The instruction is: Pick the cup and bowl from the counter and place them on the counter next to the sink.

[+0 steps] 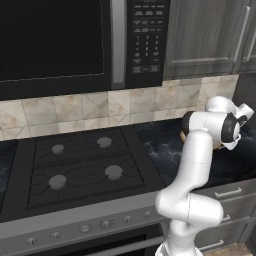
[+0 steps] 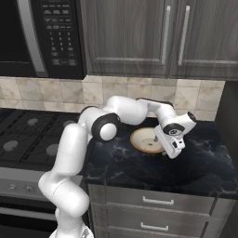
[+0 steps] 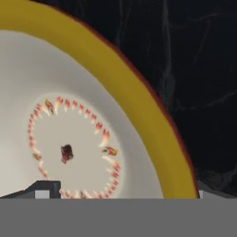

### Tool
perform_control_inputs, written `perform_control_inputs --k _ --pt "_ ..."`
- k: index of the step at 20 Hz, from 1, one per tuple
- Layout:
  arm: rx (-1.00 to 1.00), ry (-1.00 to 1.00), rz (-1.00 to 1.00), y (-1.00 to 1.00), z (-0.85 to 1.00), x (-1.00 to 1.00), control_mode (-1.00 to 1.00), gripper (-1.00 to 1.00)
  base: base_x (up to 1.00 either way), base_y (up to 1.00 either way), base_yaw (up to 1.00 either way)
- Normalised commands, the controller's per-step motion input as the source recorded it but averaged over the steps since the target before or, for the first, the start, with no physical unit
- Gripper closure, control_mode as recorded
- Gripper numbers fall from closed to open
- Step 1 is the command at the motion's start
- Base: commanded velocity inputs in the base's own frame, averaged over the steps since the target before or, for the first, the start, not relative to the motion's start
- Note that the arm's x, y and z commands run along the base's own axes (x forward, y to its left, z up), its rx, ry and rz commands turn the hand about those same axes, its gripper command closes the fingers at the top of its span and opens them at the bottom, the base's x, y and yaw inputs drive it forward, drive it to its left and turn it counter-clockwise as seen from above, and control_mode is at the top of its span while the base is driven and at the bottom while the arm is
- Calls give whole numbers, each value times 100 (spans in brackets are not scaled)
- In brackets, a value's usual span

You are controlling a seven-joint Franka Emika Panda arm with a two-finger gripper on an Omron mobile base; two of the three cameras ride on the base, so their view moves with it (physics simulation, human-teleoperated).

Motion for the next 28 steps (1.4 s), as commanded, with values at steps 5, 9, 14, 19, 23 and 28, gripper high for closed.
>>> perform_control_inputs --k 5,9,14,19,23,28 --pt "0 0 0 0 -1 0 -100 -100 0 0 0" --pt "1 0 0 0 -16 0 -100 -100 0 0 0" --pt "0 0 0 0 -4 0 -100 -100 0 0 0" --pt "0 0 0 0 0 0 -100 -100 0 0 0" --pt "0 0 0 0 0 0 -100 -100 0 0 0" --pt "0 0 -1 0 0 -2 -100 -100 0 0 0"
